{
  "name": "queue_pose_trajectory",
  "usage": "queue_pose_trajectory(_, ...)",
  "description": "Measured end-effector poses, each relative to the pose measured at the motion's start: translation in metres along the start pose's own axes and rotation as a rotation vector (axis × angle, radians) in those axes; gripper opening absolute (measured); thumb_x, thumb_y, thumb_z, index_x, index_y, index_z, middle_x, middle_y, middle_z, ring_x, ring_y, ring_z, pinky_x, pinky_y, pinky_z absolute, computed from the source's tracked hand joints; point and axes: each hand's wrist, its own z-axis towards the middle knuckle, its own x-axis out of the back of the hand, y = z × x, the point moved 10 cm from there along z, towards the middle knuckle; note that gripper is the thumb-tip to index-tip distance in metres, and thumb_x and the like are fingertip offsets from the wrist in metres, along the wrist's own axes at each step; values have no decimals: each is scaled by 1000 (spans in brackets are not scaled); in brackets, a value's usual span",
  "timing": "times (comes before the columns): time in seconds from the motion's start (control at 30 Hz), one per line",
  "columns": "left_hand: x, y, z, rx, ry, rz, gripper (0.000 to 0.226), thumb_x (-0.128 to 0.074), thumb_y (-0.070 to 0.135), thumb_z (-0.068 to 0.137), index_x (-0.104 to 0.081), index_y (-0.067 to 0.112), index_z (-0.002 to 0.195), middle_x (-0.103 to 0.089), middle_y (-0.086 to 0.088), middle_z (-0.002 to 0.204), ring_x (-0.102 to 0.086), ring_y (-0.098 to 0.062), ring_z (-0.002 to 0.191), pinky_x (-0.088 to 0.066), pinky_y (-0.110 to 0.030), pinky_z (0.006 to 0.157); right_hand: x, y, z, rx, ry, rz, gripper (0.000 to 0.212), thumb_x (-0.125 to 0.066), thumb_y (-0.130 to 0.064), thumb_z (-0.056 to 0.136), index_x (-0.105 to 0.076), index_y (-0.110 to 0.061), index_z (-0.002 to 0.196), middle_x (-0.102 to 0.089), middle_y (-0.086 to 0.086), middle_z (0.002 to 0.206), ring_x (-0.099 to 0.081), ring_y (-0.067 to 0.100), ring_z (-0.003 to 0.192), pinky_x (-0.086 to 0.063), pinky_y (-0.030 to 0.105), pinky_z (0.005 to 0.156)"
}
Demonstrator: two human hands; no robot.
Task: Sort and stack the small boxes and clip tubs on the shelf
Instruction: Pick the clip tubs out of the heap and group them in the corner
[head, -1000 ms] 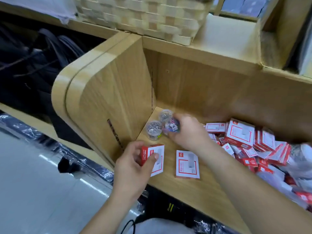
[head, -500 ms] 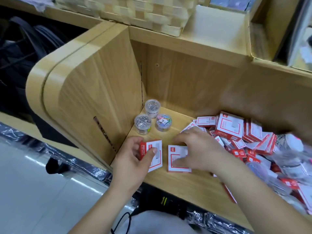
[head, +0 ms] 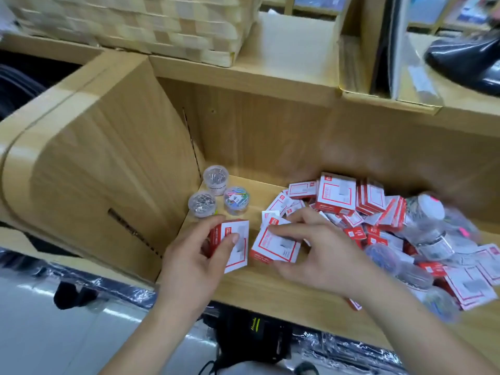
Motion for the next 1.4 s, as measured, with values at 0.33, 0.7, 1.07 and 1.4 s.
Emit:
queue_pose_trajectory(0.33,-112,113,-39,-79,-121,-300,25,-84,23,82,-70,35,100,-61,9,69,-49,-9,59,-48,-34,58,137,82,-90,-170,272,-55,69,-69,-70,54,-75,-33,112,-58,-20,104,-57,-4,101,-49,24,92)
queue_pose_trajectory(0.7,-351,227,-147,-116,-426,-353,22,-78,20,86,-60,30,94,-54,17,62,-45,-8,54,-41,-35,53,246,275,-282,-495,473,-53,58,-75,-61,57,-76,-28,105,-58,-10,104,-62,12,101,-51,34,92)
queue_pose_trajectory(1.07,-481,207,-221,172,-525,-296,27,-80,28,86,-56,25,98,-65,11,76,-67,-12,66,-61,-47,69,234,414,-343,-734,491,-23,46,-80,-45,77,-72,-19,114,-59,1,120,-57,21,117,-43,27,99)
queue_pose_trajectory(1.4,-421,250,-212,-438,-449,7,23,-62,20,90,-72,28,109,-68,13,113,-65,-12,107,-54,-34,95,189,366,-330,-454,284,-271,69,-50,-72,79,-66,-25,126,-50,7,149,-39,33,143,-34,47,115)
